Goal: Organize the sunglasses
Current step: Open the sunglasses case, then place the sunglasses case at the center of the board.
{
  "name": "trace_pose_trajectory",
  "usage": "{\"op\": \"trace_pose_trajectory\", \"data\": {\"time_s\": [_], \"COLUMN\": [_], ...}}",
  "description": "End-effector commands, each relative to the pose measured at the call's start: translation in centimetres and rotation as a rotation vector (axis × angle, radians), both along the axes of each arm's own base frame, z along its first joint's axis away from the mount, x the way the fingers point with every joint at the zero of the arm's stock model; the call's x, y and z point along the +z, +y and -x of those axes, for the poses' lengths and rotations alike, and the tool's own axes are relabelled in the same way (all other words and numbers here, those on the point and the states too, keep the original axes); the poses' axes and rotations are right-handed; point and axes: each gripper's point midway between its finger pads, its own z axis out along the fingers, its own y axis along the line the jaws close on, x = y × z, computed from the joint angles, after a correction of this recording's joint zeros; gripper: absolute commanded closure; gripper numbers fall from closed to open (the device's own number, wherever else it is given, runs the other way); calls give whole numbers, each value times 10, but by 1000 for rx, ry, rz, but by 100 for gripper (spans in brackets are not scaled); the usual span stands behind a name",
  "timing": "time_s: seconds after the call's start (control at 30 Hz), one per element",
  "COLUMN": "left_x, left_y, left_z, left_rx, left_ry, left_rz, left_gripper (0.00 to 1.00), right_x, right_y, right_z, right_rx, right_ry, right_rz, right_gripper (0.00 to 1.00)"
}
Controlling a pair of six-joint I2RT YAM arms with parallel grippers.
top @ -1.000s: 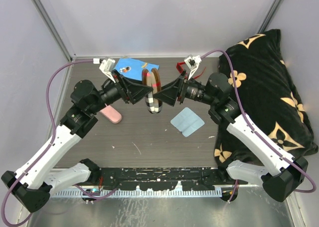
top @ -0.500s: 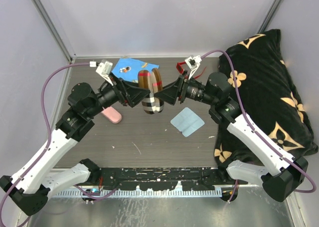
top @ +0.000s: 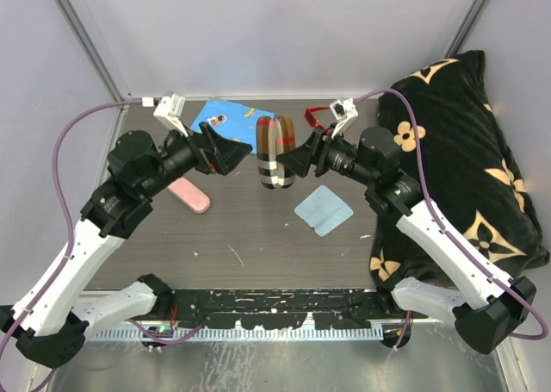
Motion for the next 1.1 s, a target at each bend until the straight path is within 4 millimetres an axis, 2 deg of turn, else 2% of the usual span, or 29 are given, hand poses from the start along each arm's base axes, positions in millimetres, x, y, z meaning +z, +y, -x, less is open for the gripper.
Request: {"op": "trace_pose_trajectory", "data": {"time_s": [0.0, 0.13, 0.3, 0.47, 0.57, 0.77, 1.07], "left_x": [10, 25, 76, 124, 144, 160, 166], "left_y": [24, 39, 59, 67, 66, 62, 71], "left_z": [-16, -21, -19, -17, -16, -16, -14], "left_rx": [171, 264, 353, 385, 374, 359, 381], "left_ry": [95, 150, 108, 32, -4, -27, -81], "left_rz": [-59, -85, -15, 119, 178, 210, 229], "left_gripper": [2, 2, 2, 2, 2, 2, 2], "right_x": [-18, -55, -94, -117, -132, -169, -194], "right_y": [-34, -55, -60, -36, -22, -4, 34], "right_z": [-29, -44, -58, -55, -57, -59, -50], "right_rx": [-238, -363, -492, -530, -522, -438, -307], "right_ry": [-23, 11, -32, -161, -211, -302, -524], "right_rz": [161, 337, 592, 785, 851, 1044, 1256], "right_gripper": [99, 99, 99, 99, 99, 95, 90]}}
